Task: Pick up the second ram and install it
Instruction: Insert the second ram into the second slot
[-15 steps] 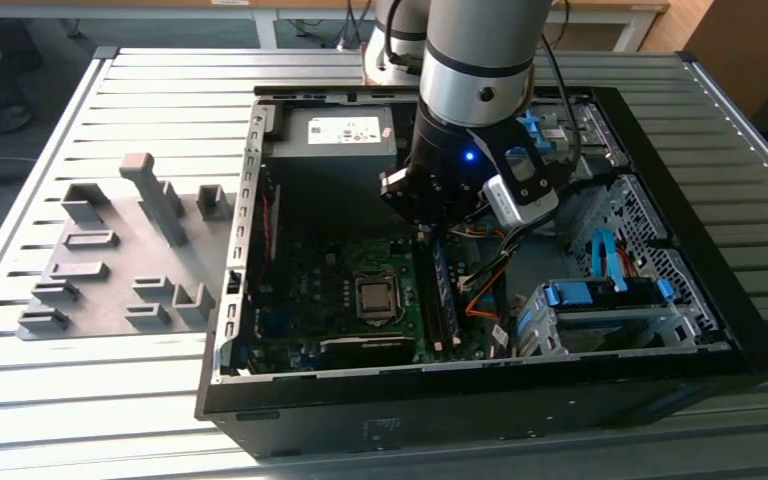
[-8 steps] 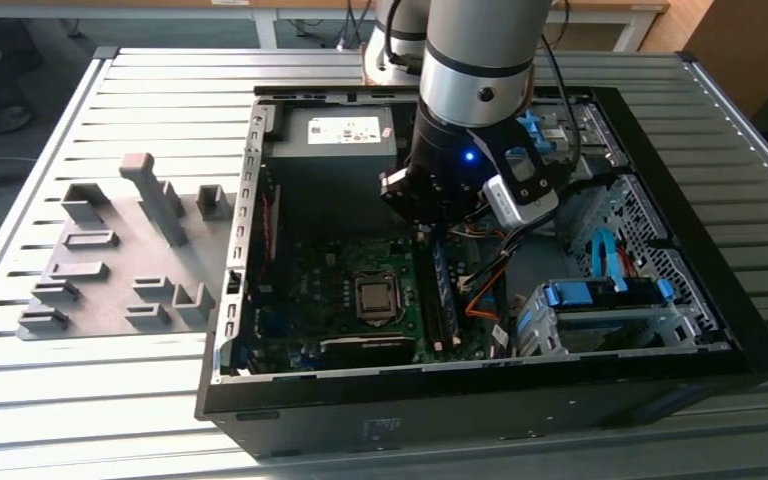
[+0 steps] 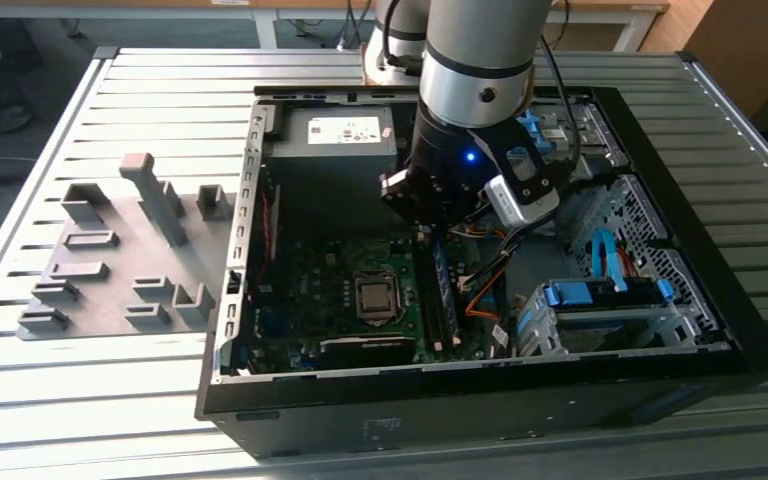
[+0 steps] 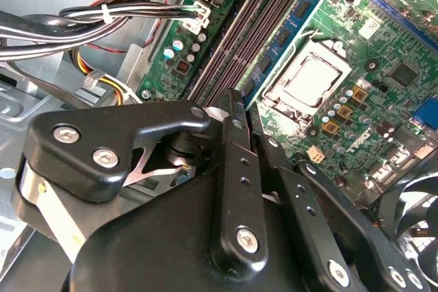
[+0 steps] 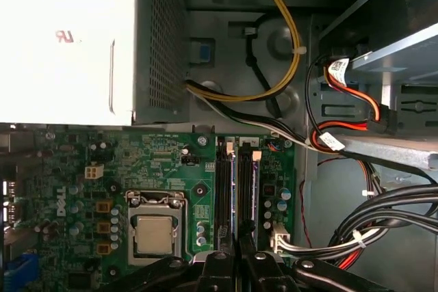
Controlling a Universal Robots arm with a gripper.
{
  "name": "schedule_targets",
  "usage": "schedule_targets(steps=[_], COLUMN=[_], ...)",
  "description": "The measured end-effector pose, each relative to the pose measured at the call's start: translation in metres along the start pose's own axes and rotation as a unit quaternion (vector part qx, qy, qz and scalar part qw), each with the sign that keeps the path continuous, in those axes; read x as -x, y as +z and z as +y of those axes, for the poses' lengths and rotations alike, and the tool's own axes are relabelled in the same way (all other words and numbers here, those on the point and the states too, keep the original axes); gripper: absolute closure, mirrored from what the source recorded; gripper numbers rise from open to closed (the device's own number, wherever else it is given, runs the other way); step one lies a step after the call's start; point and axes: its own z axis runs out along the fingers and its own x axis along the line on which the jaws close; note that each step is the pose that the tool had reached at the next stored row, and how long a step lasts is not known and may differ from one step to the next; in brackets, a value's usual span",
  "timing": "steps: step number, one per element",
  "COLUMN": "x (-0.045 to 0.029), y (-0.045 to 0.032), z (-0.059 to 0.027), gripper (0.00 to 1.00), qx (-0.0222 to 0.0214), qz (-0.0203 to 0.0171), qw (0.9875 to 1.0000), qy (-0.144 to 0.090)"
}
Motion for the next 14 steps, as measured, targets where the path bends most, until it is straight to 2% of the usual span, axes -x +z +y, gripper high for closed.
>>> schedule_targets(steps=[14], x=[0.0009], y=[0.006], z=[-0.0029], gripper=[0.86], qx=[0.0], qz=[0.0003], qw=[0.9999], qy=[0.011])
